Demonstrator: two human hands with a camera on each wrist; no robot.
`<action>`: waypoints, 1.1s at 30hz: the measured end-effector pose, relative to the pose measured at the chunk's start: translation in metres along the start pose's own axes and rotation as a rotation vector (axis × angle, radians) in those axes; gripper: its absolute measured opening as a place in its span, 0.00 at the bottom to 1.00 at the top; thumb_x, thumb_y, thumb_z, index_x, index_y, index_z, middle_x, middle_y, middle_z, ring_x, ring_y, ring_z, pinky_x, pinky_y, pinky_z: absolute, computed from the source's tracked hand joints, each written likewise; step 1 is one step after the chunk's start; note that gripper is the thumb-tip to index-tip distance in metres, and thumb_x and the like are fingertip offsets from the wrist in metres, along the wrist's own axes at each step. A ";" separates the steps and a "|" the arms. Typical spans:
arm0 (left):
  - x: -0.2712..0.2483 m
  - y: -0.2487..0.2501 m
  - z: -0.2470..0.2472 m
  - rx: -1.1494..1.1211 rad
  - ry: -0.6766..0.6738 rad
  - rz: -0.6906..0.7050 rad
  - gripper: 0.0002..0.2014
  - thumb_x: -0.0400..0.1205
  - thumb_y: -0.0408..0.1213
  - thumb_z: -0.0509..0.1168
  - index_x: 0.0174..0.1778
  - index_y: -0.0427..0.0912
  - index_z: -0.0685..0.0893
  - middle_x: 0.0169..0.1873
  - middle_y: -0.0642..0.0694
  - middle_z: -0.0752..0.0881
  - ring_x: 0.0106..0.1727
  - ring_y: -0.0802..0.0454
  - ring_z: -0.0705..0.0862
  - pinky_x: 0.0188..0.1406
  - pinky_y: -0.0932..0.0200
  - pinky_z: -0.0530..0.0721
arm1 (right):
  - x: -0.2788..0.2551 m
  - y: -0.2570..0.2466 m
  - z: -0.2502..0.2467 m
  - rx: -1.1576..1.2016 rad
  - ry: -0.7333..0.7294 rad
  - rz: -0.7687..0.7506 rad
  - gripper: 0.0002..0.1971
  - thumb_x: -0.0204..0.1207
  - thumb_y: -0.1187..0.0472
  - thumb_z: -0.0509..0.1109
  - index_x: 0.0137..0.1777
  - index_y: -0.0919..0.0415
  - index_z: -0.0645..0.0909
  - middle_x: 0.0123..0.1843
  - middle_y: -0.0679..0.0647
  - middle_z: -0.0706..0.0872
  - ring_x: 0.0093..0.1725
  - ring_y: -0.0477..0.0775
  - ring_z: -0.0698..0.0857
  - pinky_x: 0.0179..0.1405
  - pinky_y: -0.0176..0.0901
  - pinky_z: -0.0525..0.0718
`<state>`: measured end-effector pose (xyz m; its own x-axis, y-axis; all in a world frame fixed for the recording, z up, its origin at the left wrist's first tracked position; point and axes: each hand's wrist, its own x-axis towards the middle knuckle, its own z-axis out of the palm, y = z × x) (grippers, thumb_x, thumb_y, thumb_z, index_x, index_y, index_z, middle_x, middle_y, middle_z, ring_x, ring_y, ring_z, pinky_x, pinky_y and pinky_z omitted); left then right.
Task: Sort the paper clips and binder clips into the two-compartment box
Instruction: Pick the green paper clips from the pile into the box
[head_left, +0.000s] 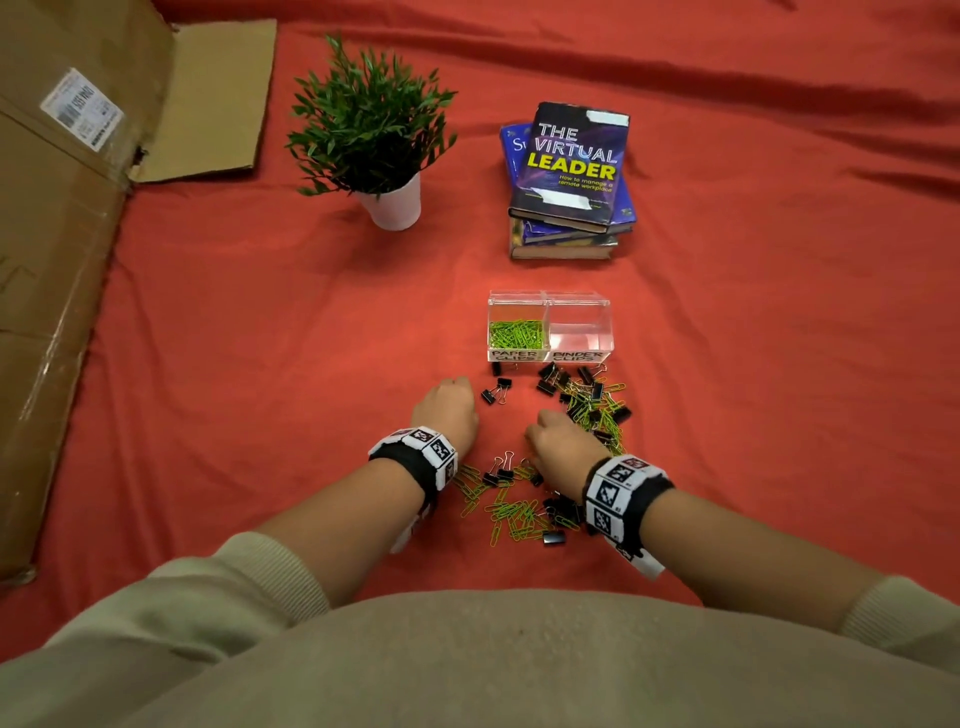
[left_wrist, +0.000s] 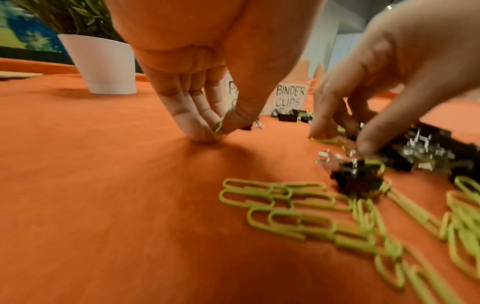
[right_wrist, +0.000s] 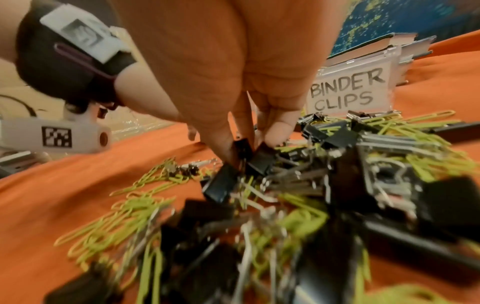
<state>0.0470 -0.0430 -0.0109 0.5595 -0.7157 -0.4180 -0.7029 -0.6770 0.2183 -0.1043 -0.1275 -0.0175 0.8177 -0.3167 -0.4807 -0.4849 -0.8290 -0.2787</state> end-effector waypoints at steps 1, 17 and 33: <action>-0.001 0.001 -0.003 -0.036 0.018 -0.017 0.14 0.79 0.34 0.61 0.61 0.38 0.77 0.58 0.38 0.82 0.58 0.36 0.83 0.53 0.45 0.82 | -0.001 0.002 0.005 -0.007 0.010 -0.004 0.11 0.77 0.69 0.65 0.59 0.68 0.78 0.55 0.60 0.77 0.57 0.61 0.78 0.57 0.52 0.81; 0.056 0.051 -0.066 -0.189 0.129 0.253 0.13 0.80 0.30 0.61 0.60 0.42 0.81 0.60 0.44 0.82 0.59 0.46 0.82 0.56 0.51 0.82 | 0.004 0.003 -0.027 0.140 0.082 0.050 0.09 0.75 0.61 0.63 0.47 0.67 0.81 0.46 0.62 0.85 0.50 0.61 0.82 0.50 0.51 0.83; -0.048 -0.005 0.024 -0.067 -0.164 0.288 0.14 0.77 0.47 0.68 0.51 0.41 0.78 0.51 0.43 0.83 0.51 0.43 0.82 0.45 0.52 0.80 | 0.075 0.012 -0.105 0.154 0.299 0.134 0.14 0.77 0.62 0.66 0.58 0.69 0.82 0.58 0.65 0.83 0.63 0.64 0.78 0.67 0.55 0.79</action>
<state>0.0131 -0.0009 -0.0126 0.2601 -0.8455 -0.4663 -0.7885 -0.4648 0.4029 -0.0165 -0.2097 0.0299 0.7871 -0.5577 -0.2637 -0.6166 -0.6989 -0.3624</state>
